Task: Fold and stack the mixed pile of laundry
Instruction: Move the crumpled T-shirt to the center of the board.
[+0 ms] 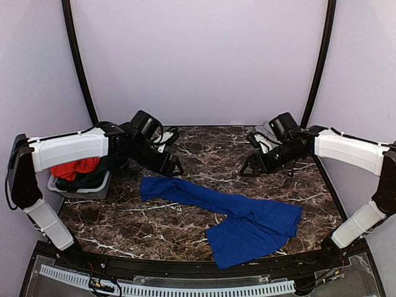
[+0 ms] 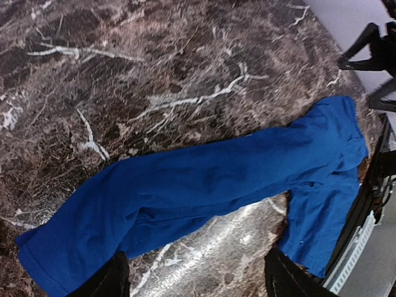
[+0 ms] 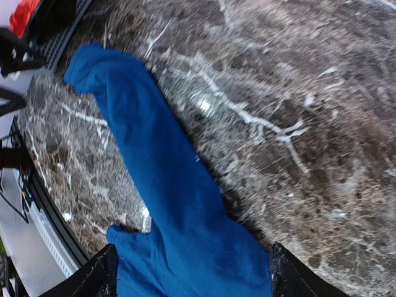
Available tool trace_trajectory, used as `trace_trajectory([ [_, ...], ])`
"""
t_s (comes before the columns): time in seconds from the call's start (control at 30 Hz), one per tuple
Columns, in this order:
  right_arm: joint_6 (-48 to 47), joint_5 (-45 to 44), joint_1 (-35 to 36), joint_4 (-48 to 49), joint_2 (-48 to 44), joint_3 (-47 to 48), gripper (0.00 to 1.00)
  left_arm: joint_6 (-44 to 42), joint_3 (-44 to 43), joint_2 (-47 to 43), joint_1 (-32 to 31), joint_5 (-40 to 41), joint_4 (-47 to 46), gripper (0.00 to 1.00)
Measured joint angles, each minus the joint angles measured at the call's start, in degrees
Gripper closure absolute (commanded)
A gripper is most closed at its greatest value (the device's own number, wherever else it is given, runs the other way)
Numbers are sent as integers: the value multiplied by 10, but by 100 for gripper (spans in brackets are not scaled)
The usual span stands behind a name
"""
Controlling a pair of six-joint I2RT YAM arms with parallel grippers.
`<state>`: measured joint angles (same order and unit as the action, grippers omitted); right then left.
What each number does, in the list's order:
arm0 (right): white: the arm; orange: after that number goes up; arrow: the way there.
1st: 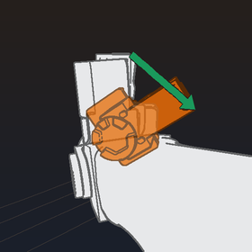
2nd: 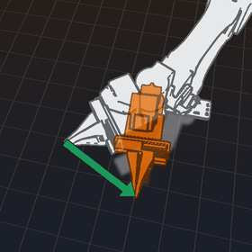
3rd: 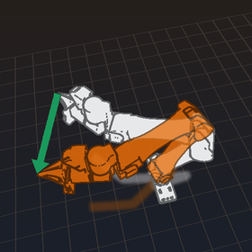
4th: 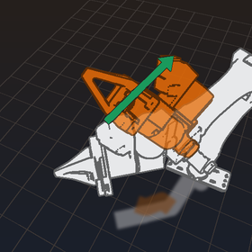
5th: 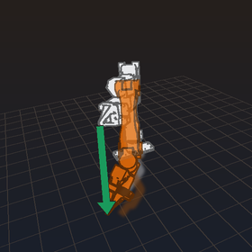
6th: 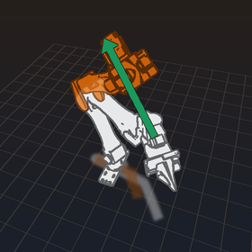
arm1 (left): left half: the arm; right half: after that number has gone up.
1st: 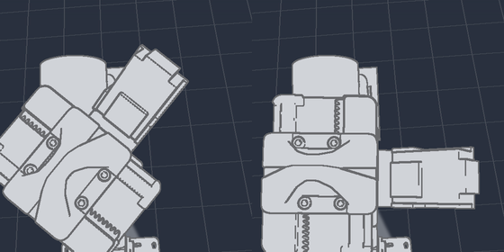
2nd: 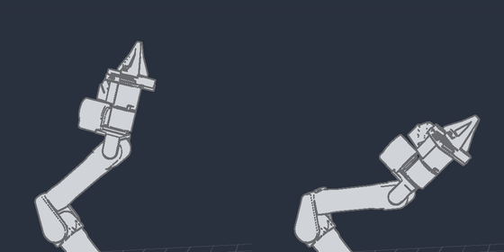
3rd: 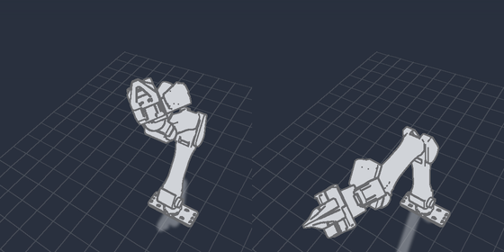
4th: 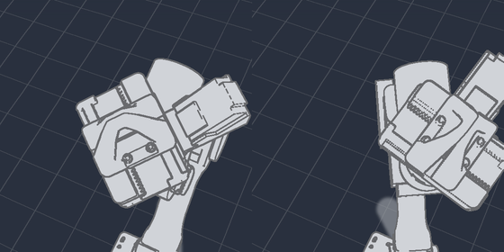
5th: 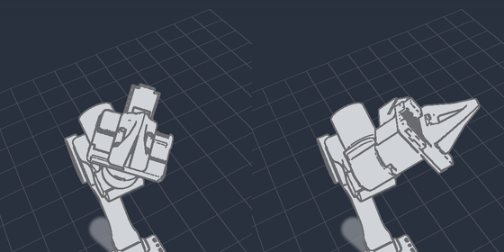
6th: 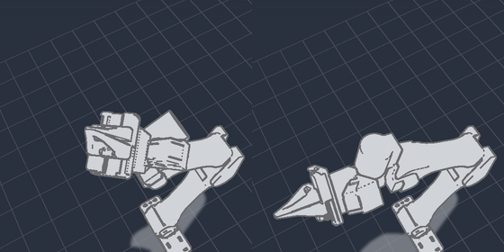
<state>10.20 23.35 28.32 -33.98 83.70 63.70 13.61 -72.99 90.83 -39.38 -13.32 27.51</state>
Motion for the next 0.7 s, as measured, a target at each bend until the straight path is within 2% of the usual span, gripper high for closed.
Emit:
trace_trajectory([
  [0.2, 10, -14, 77, -27, 35, -23, 22, 10, -4, 116, 3, 40, 3, 29],
  [0.33, 16, -54, 106, -44, 85, -23, 36, 24, -16, 153, 8, 95, 22, 34],
  [0.4, 17, -78, 114, -52, 113, -22, 45, 33, -22, 162, 14, 119, 32, 43],
  [0.47, 16, -102, 117, -60, 141, -17, 50, 42, -25, 167, 22, 134, 42, 55],
  [0.5, 18, -117, 118, -66, 158, -9, 51, 48, -25, 168, 30, 139, 46, 65],
  [0.53, 14, -129, 118, -66, 170, -3, 52, 52, -25, 169, 40, 143, 50, 70],
  [0.57, 12, -142, 118, -68, 185, 9, 53, 56, -25, 169, 50, 146, 55, 78],
  [0.63, 6, -171, 117, -72, 216, 44, 53, 68, -25, 169, 71, 148, 56, 86],
  [0.7, -2, -200, 112, -81, 251, 92, 49, 70, -23, 168, 97, 152, 56, 89],
])
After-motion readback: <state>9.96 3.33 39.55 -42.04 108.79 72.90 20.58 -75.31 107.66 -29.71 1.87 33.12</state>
